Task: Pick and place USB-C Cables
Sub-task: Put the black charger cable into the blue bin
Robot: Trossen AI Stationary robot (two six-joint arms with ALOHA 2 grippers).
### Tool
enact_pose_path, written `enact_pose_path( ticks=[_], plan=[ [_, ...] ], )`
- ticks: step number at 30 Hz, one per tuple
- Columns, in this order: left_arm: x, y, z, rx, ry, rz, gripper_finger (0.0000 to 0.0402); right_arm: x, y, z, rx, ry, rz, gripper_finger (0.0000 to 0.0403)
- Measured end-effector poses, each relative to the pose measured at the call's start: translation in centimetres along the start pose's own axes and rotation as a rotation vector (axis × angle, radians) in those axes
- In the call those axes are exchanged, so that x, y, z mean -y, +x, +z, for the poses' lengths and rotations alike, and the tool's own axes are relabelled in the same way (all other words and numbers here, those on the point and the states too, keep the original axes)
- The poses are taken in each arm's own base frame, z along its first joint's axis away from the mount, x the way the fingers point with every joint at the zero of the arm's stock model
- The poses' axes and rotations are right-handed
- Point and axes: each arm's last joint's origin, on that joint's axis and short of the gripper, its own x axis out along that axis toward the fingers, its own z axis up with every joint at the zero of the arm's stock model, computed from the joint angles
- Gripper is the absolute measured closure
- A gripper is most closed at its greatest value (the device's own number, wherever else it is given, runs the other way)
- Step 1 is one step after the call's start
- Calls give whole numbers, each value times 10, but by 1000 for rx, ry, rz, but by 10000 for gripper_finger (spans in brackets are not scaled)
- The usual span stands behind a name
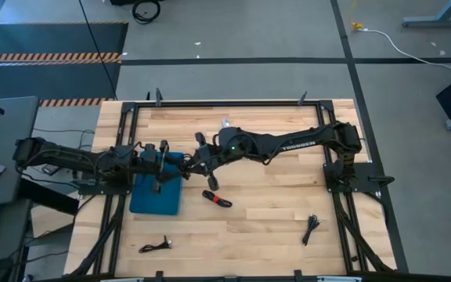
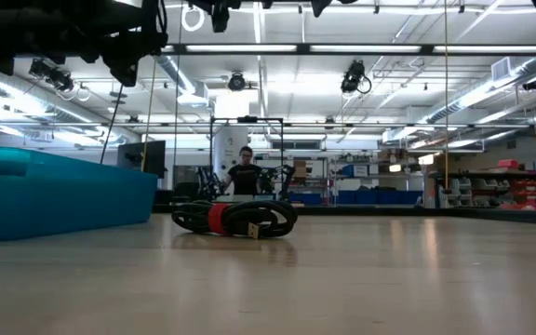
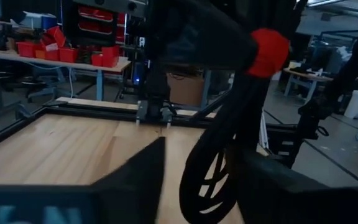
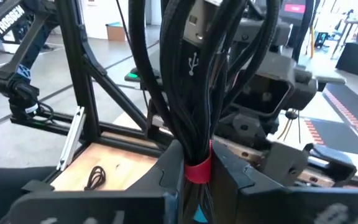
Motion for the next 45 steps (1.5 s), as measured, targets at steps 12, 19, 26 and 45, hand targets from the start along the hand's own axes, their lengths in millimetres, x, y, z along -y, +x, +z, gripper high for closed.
enact_pose_path(
  ticks=[12, 19, 26, 45],
  plan=[
    [-4, -1, -3, -30, -2, 100, 384, 0, 0, 1, 9, 121, -7, 178],
    [-16, -3, -4, -241, -123, 311, 385, -2, -7, -5, -131, 180, -4, 145],
    [-6, -4, 22, -431, -130, 340, 385, -3, -29, -5, -319, 192, 0, 139],
    [3, -61, 41, -969, -700, 789, 386, -14, -105, -10, -932, 49, -224, 147]
  ],
)
